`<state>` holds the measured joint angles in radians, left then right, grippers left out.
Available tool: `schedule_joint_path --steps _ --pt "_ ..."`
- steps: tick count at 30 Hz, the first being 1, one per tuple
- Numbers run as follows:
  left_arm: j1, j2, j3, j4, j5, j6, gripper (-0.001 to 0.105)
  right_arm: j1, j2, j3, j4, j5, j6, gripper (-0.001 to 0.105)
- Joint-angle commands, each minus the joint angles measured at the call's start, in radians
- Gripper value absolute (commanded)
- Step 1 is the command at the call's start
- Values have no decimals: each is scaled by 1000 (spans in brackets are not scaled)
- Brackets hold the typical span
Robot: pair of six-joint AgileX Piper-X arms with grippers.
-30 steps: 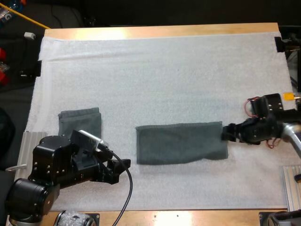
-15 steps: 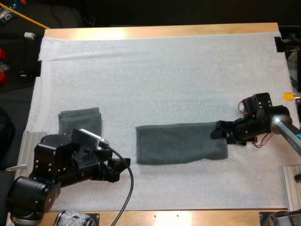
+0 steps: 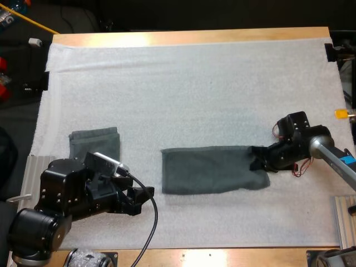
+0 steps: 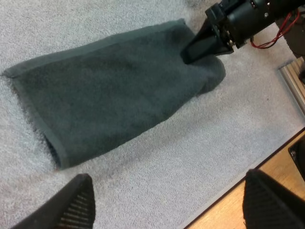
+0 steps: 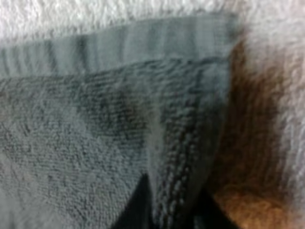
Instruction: Pick towel from pile, fold and stack
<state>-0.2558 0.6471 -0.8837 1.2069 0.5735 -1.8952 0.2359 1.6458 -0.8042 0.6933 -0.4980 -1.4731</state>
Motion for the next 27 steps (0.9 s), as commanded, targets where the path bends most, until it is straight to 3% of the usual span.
schedule_joint_path --steps 1,5,10,15,21,24,27 --pt "0 -1 -3 1 -6 -11 63 8 -24 11 46 63 -24 0" --pt "0 -1 -3 1 -6 -11 63 8 -108 7 124 230 -96 0" --pt "0 12 -3 1 -6 -7 63 8 -222 -47 283 523 -211 0" --pt "0 18 -3 1 -6 -7 63 8 -268 -127 398 684 -288 0" --pt "0 18 -3 1 0 -7 63 49 -270 -194 432 587 -225 0" --pt "0 18 -3 1 0 -7 63 132 -265 -196 405 478 -163 0" --pt "0 18 -3 1 4 -7 63 237 -242 -196 357 476 -88 0"
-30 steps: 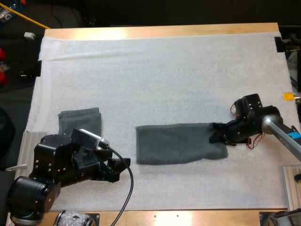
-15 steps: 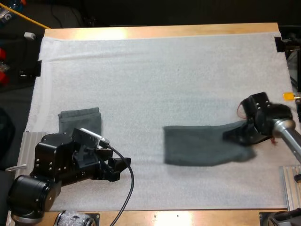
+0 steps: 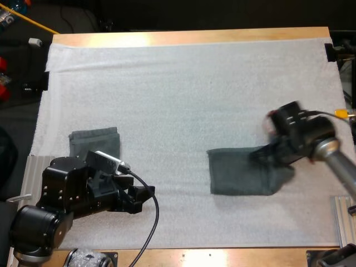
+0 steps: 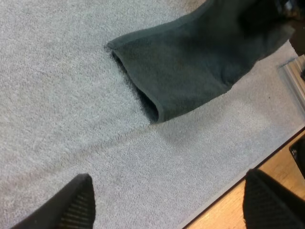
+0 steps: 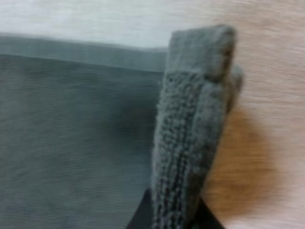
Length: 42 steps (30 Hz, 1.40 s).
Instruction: Pick towel from pile, fold and stack
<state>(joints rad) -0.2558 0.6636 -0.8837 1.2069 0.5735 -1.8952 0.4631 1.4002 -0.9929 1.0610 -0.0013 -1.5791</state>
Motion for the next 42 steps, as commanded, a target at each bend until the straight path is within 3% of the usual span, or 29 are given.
schedule_joint_path --steps 1,7,11,13,18,21,23,25,27,36,42 --pt "0 2 -3 1 6 -7 63 45 15 -7 -35 -21 52 0" --pt "0 2 -3 1 6 -7 63 186 119 -7 -166 -73 215 0" --pt "0 2 -3 1 6 -7 63 217 178 -7 -225 -82 290 0" --pt "0 2 -3 1 6 -7 63 222 202 -7 -266 -142 329 0" --pt "0 2 -3 1 6 -7 63 229 229 -7 -306 -166 366 2" --pt "0 2 -3 1 6 -7 63 229 234 -7 -308 -167 391 20" --pt "0 2 -3 1 6 -7 63 229 234 -7 -308 -172 390 42" --pt "0 2 -3 1 6 -7 63 229 234 -16 -303 -229 376 74" --pt "0 2 -3 1 6 -7 63 229 230 -23 -299 -276 330 83" --pt "0 2 -3 1 6 -5 63 229 71 -29 -262 -303 271 79" --pt "0 5 -3 -24 6 54 63 229 -100 -29 -209 -274 267 79"
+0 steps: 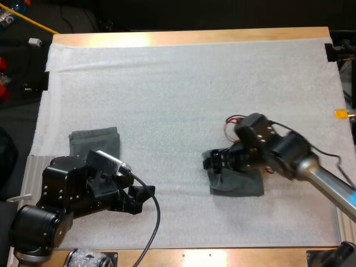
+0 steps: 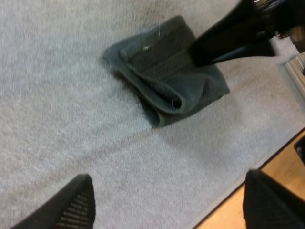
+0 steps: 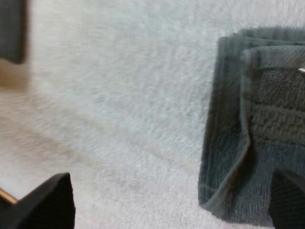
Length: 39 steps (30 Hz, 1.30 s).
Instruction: Pick towel from pile, fold and stack
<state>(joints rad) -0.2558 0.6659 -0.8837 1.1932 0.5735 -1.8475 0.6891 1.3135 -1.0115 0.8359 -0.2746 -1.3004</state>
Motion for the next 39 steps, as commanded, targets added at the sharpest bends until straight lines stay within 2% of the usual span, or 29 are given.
schedule_joint_path --steps 1,10,17,21,24,29,34,39 --pt "0 3 -3 -20 6 10 63 3 -49 -10 32 13 -13 79" --pt "0 3 -3 -73 6 13 63 3 -280 -10 191 157 -29 79" --pt "0 39 -3 -77 6 -5 63 3 -426 -10 300 174 -36 79" --pt "0 110 -3 -86 25 -23 72 3 -505 -10 362 178 -36 79" --pt "-12 171 -3 -126 56 -58 72 3 -544 -10 393 212 -36 79" --pt "-87 285 -3 -225 55 -147 72 3 -612 -10 423 259 -64 79" --pt "-220 419 -3 -359 -33 -263 72 3 -649 -10 432 275 -68 79" --pt "-308 557 -3 -478 -47 -350 72 3 -652 -10 456 275 -68 79"
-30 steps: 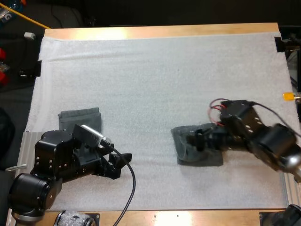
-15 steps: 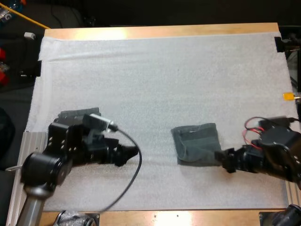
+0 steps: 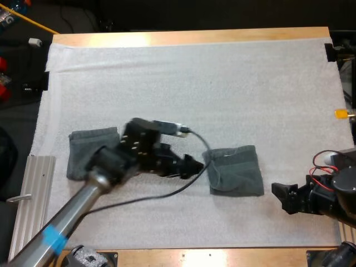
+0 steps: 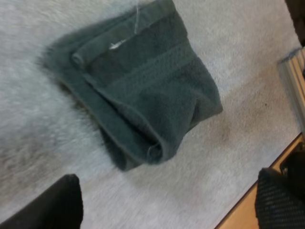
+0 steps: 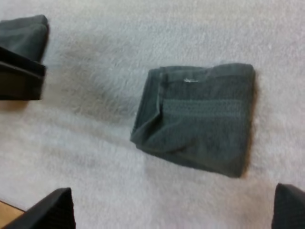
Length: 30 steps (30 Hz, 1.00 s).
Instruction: Pick towel from pile, fold and stack
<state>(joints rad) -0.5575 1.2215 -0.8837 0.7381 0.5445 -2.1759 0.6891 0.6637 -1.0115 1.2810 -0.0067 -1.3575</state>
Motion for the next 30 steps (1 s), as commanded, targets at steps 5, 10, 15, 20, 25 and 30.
schedule_joint_path --steps 5,10,15,20,25,30 --pt "-57 152 -3 -130 -18 -103 72 3 -2 -10 33 7 -16 79" --pt "-73 295 -3 -200 -17 -165 72 3 -2 -10 32 15 -15 79" --pt "-73 397 -3 -236 4 -184 72 3 -2 -10 32 19 -15 79" --pt "-76 465 -3 -295 63 -233 72 3 -2 -10 32 19 -38 79" --pt "-80 510 -5 -363 123 -293 71 3 -2 -10 32 29 -38 79" --pt "-117 525 -5 -393 126 -314 70 3 -2 -10 32 32 -38 79"
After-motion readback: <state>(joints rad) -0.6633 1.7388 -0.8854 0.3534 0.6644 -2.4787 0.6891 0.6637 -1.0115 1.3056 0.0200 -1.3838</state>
